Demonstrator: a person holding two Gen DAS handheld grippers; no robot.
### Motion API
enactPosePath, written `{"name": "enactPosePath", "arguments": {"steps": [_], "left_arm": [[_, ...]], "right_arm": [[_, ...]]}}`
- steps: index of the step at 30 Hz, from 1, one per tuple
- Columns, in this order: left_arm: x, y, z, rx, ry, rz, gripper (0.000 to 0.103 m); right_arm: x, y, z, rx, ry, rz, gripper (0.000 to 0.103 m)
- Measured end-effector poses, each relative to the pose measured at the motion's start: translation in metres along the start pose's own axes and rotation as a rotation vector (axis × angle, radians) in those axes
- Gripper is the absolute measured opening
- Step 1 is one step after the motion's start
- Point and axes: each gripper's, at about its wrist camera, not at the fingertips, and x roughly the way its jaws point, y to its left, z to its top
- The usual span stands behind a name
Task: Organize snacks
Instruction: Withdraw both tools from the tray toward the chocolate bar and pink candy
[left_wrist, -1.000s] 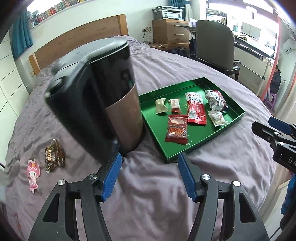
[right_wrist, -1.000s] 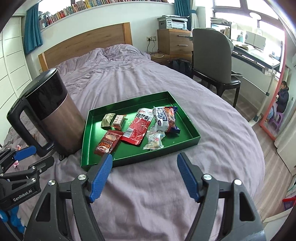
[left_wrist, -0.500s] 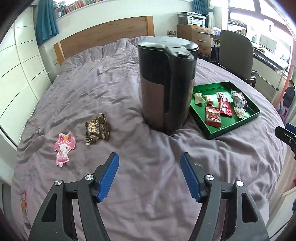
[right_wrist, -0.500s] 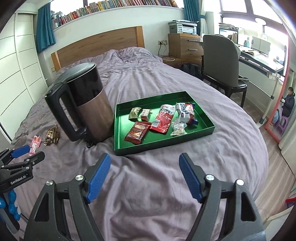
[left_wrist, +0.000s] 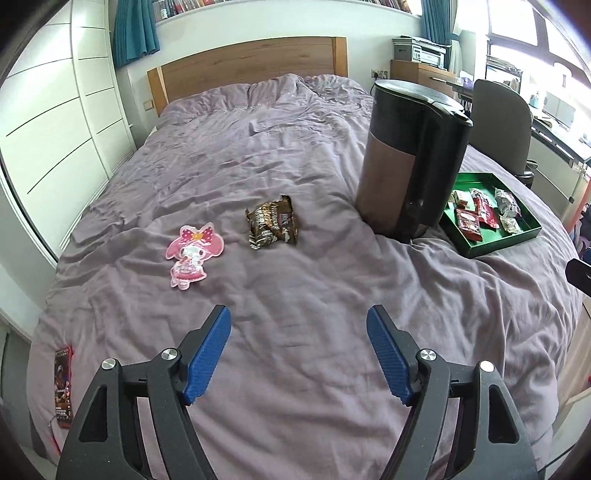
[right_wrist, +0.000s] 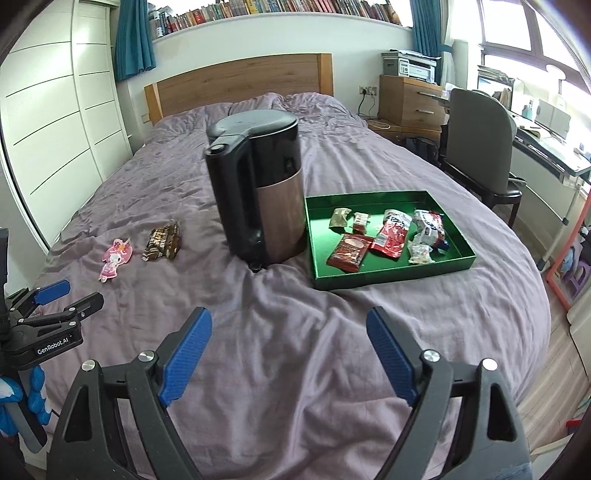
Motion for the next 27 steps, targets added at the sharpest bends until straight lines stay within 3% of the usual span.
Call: {"name": "enactPosePath", "arguments": {"steps": [11, 27], "left_arm": [[0.018, 0.074, -0.028, -0.097, 0.041, 0.034, 0.073], [0.085, 0.15, -0.041, -0.167, 0.141, 0.087, 0.073]], "right_arm": [[0.03, 0.082, 0.005, -0.122, 0.045, 0.061, 0.103], [0.128, 0.159, 0.013, -0.196, 0.159, 0.159, 0.103]]}}
